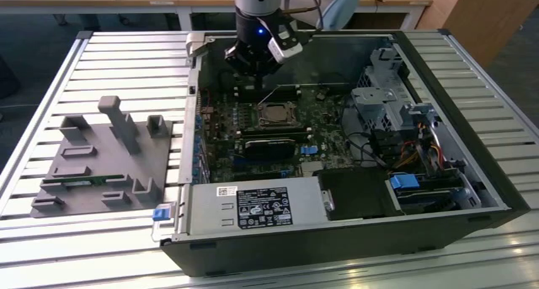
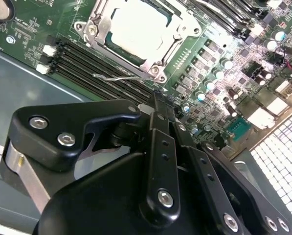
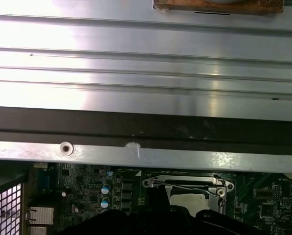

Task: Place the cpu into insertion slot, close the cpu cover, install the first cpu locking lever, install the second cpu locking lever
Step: 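Install the first cpu locking lever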

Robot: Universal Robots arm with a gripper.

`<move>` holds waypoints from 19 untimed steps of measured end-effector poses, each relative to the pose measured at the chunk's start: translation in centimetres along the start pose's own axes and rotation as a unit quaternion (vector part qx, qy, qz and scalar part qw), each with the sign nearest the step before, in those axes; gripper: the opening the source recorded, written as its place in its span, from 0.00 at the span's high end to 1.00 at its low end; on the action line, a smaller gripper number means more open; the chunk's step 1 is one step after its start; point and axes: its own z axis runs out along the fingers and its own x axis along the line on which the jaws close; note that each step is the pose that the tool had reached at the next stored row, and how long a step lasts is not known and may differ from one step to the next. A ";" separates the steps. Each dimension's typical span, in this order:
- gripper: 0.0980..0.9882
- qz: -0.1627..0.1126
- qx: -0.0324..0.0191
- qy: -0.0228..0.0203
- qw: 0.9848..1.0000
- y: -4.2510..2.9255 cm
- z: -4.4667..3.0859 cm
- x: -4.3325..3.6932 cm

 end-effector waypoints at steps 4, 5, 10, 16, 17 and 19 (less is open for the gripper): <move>0.99 0.000 0.000 0.000 1.000 -0.01 0.01 -0.24; 0.99 0.000 0.000 0.000 1.000 -0.01 0.01 -0.29; 0.99 0.000 0.000 0.000 1.000 -0.01 0.01 -0.47; 0.99 0.000 0.000 0.000 1.000 -0.02 0.02 -0.67; 0.99 0.000 0.000 0.000 1.000 -0.02 0.02 -0.69; 0.99 0.000 0.000 0.000 1.000 -0.02 0.03 -0.74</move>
